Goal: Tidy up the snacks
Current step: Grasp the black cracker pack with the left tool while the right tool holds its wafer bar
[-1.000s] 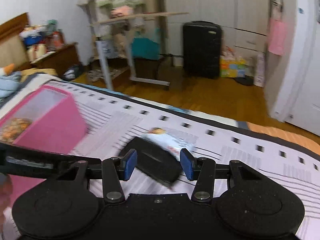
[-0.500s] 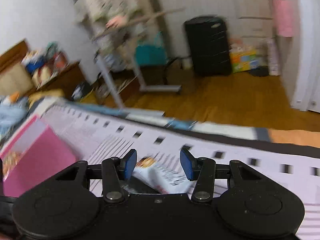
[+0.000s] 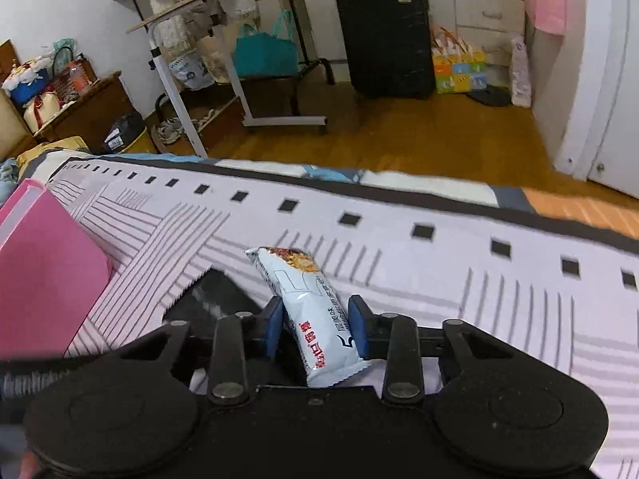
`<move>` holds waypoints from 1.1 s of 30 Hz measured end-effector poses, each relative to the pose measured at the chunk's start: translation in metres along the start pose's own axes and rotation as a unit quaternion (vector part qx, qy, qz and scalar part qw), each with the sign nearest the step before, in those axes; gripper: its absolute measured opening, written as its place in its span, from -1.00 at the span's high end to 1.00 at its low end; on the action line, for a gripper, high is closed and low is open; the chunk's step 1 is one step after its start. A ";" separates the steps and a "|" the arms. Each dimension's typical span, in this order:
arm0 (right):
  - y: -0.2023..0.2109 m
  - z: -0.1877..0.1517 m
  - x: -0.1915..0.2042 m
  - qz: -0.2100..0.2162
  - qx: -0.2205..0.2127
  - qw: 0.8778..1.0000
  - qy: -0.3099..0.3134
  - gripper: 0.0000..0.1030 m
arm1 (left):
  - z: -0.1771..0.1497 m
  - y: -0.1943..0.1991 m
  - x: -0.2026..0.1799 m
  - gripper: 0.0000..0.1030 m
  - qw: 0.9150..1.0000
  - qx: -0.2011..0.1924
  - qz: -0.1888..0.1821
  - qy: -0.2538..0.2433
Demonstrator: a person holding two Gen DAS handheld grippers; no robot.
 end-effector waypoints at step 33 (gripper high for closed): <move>0.071 -0.081 0.008 -0.128 -0.049 0.989 -0.060 0.37 | -0.044 -0.017 -0.074 -0.25 0.967 -0.030 0.132 -0.214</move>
Point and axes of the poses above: each gripper's, at about its wrist camera, not at the fingertips, and y roughly against the way its jaws point, x to its left, z to its top, the point moved 1 cm from there along -y, roughly the way its jaws point, and after that the axes turned 2 degrees about y, right-handed, at the moved point
